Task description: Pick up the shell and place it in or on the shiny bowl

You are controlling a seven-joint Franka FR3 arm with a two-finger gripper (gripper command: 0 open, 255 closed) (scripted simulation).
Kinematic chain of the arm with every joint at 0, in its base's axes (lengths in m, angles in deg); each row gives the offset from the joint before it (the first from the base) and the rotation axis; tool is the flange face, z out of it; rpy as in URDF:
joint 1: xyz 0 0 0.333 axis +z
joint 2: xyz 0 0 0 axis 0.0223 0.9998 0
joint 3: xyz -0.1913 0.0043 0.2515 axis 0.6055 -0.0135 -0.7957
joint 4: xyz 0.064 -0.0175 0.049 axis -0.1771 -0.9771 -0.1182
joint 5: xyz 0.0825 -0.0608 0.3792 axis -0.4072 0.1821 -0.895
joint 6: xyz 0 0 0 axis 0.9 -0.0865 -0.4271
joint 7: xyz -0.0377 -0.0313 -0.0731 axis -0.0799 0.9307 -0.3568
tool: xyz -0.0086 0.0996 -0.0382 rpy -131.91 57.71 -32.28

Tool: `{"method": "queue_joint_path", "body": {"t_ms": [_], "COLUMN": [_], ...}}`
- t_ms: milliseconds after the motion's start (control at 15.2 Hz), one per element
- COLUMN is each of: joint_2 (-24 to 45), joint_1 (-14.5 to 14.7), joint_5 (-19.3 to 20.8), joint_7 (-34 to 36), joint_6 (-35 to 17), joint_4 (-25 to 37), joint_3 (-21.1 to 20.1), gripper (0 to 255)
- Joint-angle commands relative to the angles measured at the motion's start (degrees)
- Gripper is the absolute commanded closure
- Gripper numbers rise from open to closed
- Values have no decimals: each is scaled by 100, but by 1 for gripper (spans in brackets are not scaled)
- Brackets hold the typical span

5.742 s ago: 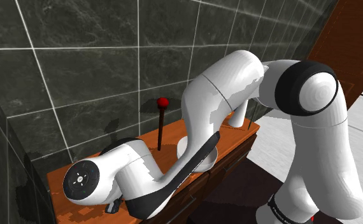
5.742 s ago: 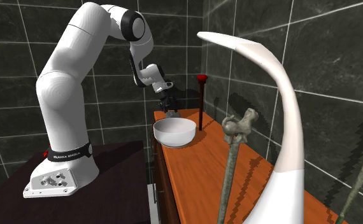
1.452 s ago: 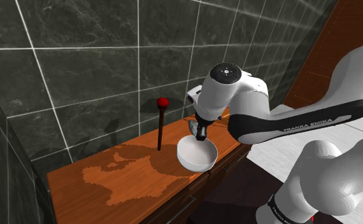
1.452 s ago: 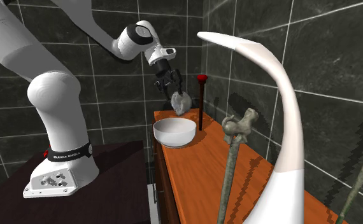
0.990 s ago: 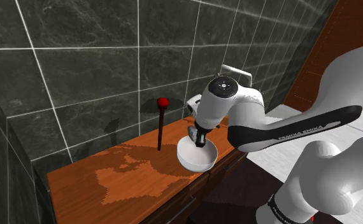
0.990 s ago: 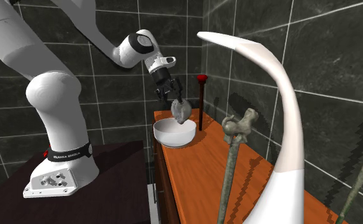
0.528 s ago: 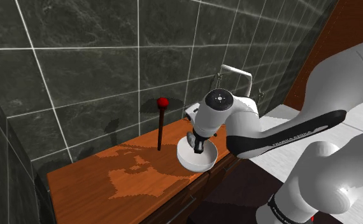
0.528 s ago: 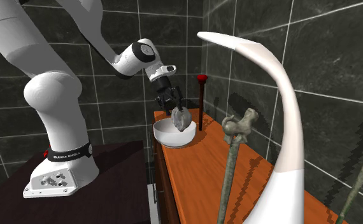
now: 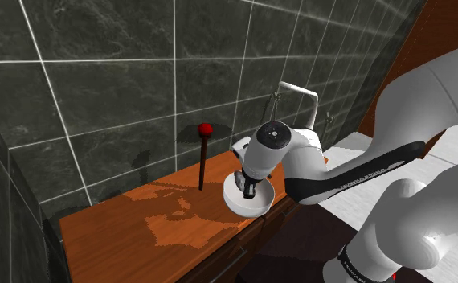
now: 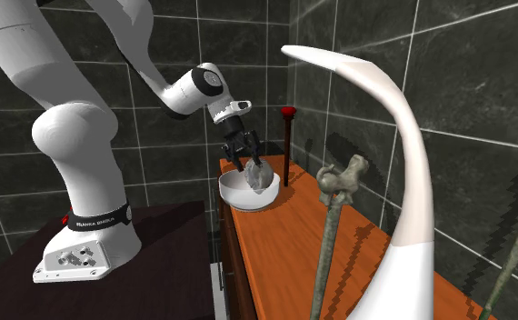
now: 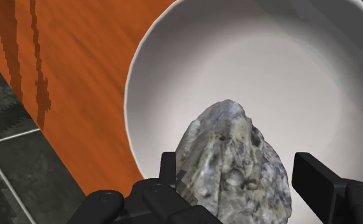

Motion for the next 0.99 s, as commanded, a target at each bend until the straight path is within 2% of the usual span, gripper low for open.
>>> {"method": "queue_joint_path", "body": {"t_ms": [0,66,132,462,726,924], "joint_2": [2,2,2,3,-744,-744], "joint_1": [-1,-1,-1,-1,593,598], "joint_5": [3,3,3,3,-826,-822], "joint_7": [5,5,5,5,-513,-511], "joint_6": [-3,-3,-3,-3,841,842], "joint_4": [1,1,1,1,102,103], "joint_3": [-3,-3,-2,-3,75,79], "gripper": [255,255,0,0,0,0]}}
